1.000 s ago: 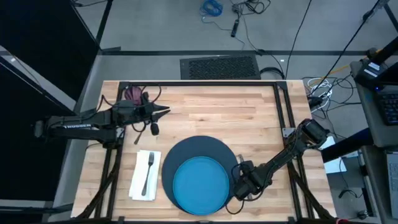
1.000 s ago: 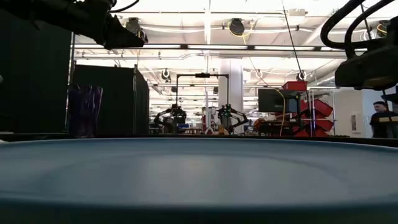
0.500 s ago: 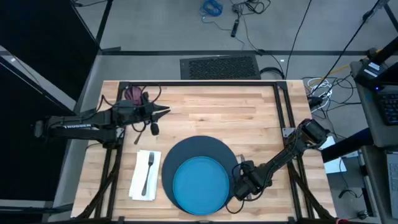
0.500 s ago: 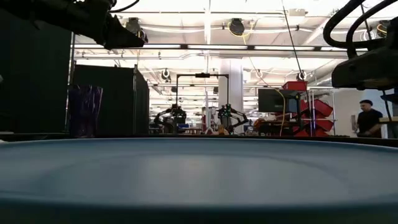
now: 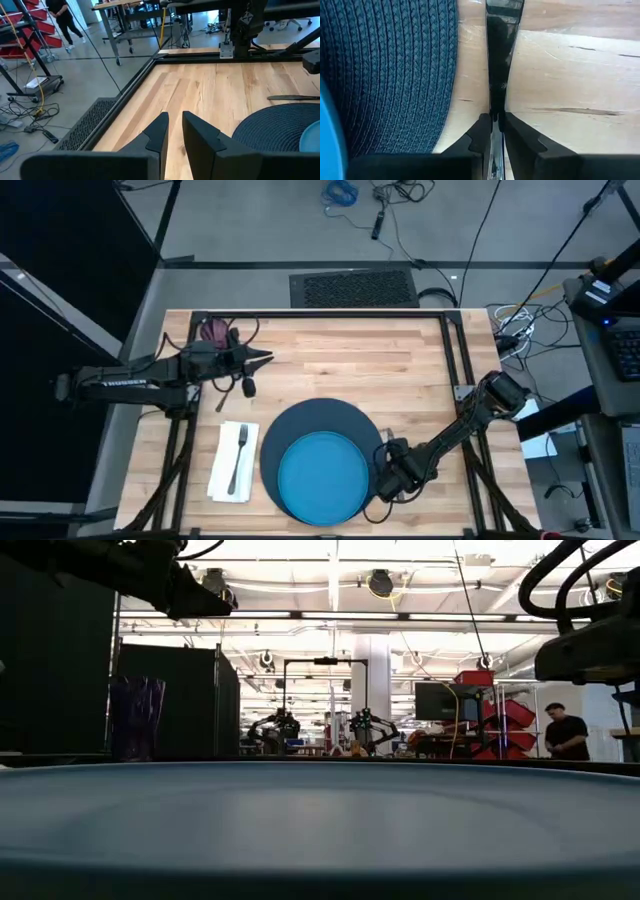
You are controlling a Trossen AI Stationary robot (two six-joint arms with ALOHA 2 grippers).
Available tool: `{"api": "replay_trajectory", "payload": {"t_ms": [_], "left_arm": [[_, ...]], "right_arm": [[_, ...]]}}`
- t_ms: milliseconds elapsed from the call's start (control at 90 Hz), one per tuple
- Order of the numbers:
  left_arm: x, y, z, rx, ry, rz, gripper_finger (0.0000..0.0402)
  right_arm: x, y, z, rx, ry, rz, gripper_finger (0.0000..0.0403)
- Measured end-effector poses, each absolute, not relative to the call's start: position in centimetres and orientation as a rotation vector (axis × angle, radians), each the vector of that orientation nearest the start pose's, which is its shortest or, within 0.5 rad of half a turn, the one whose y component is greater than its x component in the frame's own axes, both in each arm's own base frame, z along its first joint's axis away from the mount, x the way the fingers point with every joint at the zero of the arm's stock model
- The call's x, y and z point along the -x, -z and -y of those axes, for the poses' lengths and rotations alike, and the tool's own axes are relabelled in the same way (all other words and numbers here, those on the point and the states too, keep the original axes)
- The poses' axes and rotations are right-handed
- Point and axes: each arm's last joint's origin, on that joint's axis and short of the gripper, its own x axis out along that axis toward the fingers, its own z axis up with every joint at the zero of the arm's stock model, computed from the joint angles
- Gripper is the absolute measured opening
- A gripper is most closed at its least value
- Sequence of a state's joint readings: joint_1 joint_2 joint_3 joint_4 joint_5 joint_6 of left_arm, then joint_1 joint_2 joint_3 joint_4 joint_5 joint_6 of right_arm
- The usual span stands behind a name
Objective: Set table place
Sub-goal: Move the table knife to the right of the table mat
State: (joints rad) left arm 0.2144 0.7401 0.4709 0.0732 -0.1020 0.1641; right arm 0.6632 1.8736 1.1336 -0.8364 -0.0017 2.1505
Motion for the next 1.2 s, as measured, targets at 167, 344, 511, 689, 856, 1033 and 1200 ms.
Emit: {"api": "replay_trajectory", "payload": {"t_ms": [167,344,511,689,856,1033,1200], "left_arm": [[-16.73,-25.55,-3.94,-0.151,-0.298,-0.221,0.0042],[-16.73,-25.55,-3.95,-0.151,-0.299,-0.221,0.0042],[-16.73,-25.55,-3.95,-0.151,-0.298,-0.222,0.0042],[-16.73,-25.55,-3.94,-0.151,-0.299,-0.222,0.0042],[-16.73,-25.55,-3.95,-0.151,-0.298,-0.221,0.0042],[-16.73,-25.55,-3.95,-0.151,-0.298,-0.222,0.0042],[-16.73,-25.54,-3.95,-0.151,-0.299,-0.222,0.0042]], "right_arm": [[-25.17,-13.78,-19.67,-1.142,1.153,-1.251,0.0056],[-25.16,-13.78,-19.67,-1.142,1.154,-1.252,0.0066],[-25.16,-13.78,-19.67,-1.141,1.154,-1.253,0.0068],[-25.16,-13.79,-19.67,-1.125,1.137,-1.262,0.0068],[-25.17,-14.09,-19.67,-1.111,1.122,-1.267,0.0068],[-25.34,-14.42,-19.7,-1.087,1.11,-1.25,0.0069],[-25.34,-14.44,-19.64,-1.077,1.109,-1.251,0.0082]]}}
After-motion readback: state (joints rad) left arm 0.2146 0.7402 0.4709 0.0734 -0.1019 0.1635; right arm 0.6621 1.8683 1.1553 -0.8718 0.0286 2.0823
